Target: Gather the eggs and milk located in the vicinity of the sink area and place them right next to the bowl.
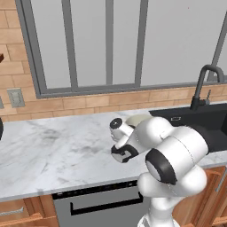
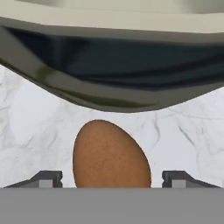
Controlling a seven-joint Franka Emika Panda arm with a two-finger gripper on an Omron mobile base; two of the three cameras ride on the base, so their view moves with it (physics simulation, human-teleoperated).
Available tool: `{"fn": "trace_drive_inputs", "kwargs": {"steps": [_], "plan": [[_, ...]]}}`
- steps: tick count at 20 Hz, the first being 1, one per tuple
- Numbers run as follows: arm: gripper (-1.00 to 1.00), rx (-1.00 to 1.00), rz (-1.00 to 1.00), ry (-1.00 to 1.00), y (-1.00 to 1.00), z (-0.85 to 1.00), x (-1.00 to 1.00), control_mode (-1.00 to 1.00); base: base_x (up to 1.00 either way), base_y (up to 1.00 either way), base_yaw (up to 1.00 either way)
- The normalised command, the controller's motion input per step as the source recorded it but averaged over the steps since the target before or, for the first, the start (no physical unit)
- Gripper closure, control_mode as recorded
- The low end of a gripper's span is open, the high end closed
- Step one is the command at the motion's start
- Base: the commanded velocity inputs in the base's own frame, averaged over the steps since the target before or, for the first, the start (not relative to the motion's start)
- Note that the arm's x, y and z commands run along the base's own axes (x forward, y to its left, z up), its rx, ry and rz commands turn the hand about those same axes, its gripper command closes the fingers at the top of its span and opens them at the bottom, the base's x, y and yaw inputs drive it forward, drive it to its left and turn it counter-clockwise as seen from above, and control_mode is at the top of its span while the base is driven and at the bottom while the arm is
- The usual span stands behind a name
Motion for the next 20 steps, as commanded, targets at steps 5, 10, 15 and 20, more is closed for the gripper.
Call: {"fn": "trace_drive_inputs", "kwargs": {"steps": [5, 10, 15, 20], "plan": [[-1.0, 0.0, 0.0, -0.01, 0.0, 0.06, -0.14, -1.0, 0.0, 0.0, 0.0], [-1.0, 0.0, 0.0, -0.01, 0.0, 0.18, -0.28, -1.0, 0.0, 0.0, 0.0], [-1.0, 0.0, 0.0, 0.0, 0.0, 0.39, -0.58, -1.0, 0.0, 0.0, 0.0], [-1.0, 0.0, 0.0, 0.0, 0.0, 0.52, -0.75, -1.0, 0.0, 0.0, 0.0]]}}
